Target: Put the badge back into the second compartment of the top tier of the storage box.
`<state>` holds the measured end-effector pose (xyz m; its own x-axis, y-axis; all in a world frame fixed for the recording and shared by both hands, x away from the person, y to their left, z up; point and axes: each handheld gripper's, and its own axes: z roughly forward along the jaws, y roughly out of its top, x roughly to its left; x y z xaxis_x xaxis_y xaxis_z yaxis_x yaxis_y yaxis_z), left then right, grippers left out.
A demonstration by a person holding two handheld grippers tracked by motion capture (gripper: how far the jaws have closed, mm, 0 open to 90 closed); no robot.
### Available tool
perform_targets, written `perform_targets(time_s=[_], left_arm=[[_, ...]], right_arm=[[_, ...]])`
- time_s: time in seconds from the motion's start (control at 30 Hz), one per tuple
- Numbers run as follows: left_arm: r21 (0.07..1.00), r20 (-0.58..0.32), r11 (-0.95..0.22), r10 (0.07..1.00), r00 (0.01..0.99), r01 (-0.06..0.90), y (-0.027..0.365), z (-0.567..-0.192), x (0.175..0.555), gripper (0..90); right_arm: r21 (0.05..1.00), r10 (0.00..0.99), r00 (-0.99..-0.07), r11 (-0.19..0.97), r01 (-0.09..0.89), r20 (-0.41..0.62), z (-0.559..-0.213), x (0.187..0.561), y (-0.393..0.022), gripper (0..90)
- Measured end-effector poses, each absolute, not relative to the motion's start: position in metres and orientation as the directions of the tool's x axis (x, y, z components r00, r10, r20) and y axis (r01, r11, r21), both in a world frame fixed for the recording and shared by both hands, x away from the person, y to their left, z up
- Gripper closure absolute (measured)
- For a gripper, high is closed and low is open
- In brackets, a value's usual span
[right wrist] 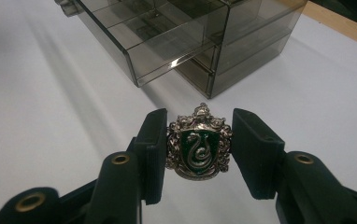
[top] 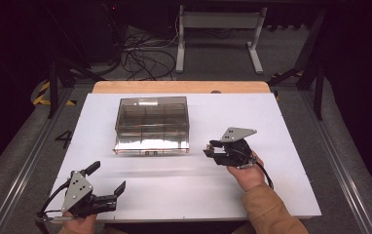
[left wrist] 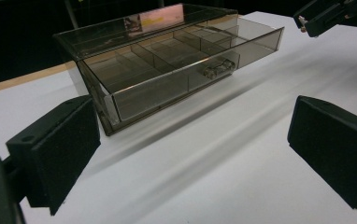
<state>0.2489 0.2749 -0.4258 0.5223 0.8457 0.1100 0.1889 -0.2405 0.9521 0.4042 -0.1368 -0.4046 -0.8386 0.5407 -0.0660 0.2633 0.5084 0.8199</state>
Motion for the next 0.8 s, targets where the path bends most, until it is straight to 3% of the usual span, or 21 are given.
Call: perform_targets(time_s=[0.8], left_arm=[[0.952,0.108,-0.240,0.845,0.525,0.191,0.275,-0.426,0.250,3.2]], right_arm=[[0.828,0.505,-0.860,0.512,0.228,-0.075,-0.373,0.406,-0.125,57.1]])
